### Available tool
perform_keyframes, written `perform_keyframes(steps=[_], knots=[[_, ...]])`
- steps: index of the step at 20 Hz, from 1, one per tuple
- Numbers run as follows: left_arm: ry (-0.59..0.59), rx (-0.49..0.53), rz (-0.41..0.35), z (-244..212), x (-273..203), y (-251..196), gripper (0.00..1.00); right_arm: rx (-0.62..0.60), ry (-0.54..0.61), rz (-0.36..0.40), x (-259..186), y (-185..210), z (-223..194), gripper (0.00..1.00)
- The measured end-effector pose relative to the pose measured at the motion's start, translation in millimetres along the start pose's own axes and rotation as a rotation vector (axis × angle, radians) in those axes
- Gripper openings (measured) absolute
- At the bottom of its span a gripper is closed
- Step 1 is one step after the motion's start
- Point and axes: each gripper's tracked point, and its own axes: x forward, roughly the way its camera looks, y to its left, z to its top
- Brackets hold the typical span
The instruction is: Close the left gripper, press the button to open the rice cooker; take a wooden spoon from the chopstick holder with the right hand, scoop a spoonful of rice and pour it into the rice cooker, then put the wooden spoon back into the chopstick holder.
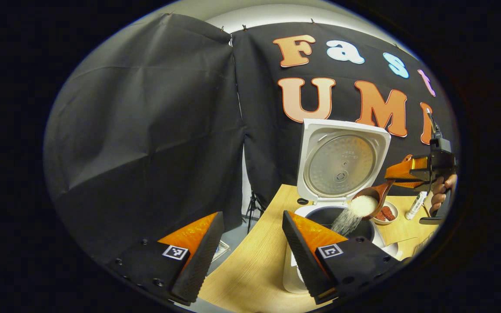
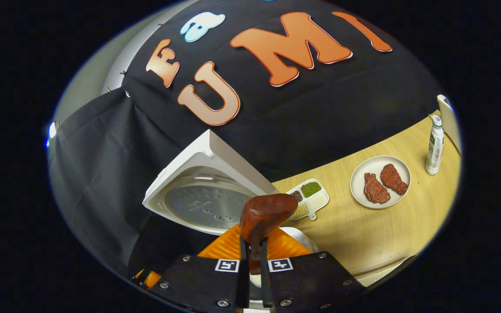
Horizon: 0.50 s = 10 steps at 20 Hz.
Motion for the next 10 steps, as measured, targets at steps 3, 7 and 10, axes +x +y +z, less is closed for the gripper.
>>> perform_keyframes(steps=[3, 7, 10], knots=[[-0.004, 0.007, -0.004, -2, 1, 0, 0.89, -0.086, -0.029, -0.018, -1, 0, 5, 0.1], [-0.008, 0.013, -0.005, 0, 1, -1, 0.92, -0.204, -0.059, 0.003, 0, 19, 13, 0.1], [-0.01, 0.011, 0.001, -1, 0, 0, 0.89, -0.264, -0.076, 0.025, -5, 31, 16, 0.1]])
